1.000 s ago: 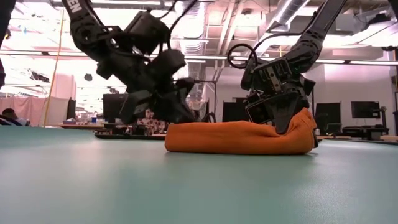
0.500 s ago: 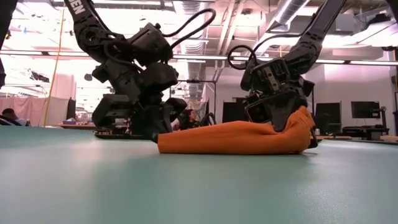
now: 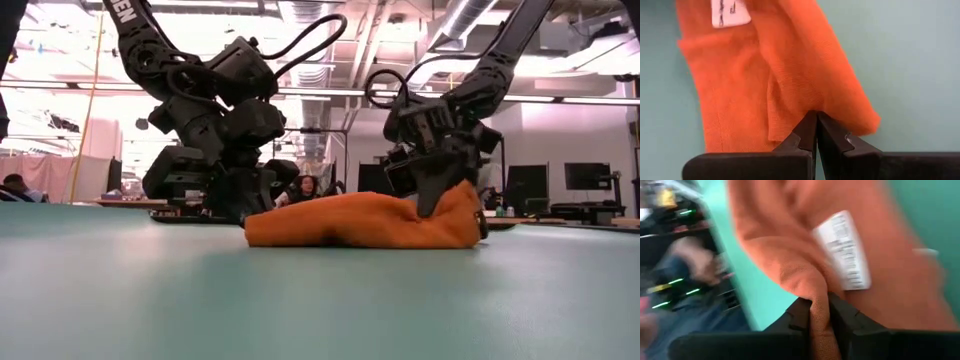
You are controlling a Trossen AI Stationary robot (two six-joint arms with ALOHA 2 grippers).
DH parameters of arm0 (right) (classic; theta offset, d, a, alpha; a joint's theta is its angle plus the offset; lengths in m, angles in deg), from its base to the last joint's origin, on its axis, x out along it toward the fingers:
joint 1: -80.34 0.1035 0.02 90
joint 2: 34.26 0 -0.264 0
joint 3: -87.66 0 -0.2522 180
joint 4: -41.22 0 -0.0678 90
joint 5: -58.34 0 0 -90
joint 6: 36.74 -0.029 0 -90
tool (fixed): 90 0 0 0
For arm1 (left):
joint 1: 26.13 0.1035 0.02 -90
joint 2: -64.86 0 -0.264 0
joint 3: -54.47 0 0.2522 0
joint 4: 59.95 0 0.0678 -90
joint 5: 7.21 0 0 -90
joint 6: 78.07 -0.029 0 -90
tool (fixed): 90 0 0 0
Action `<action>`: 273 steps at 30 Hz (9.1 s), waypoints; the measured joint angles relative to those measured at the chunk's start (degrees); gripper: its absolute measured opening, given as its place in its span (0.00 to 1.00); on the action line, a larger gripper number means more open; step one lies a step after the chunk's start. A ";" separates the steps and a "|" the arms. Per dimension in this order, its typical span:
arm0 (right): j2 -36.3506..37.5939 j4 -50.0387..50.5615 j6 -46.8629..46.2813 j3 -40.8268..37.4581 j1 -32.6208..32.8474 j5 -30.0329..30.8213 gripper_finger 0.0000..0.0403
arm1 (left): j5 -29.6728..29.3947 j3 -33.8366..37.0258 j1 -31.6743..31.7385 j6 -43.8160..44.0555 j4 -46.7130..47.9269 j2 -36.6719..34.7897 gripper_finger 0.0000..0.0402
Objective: Roll towel
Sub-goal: Roll the orange towel
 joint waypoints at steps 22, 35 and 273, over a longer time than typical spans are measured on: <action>12.99 13.37 14.52 -0.06 -2.63 13.63 0.36 | 0.86 0.07 0.49 1.58 1.42 0.04 0.00; 20.10 9.17 32.79 -0.02 17.41 50.98 0.31 | 3.98 0.07 2.31 4.40 1.46 0.07 0.00; 15.45 -28.42 27.05 -21.18 2.65 38.80 0.19 | -13.63 -6.60 2.64 -1.36 2.41 4.59 0.00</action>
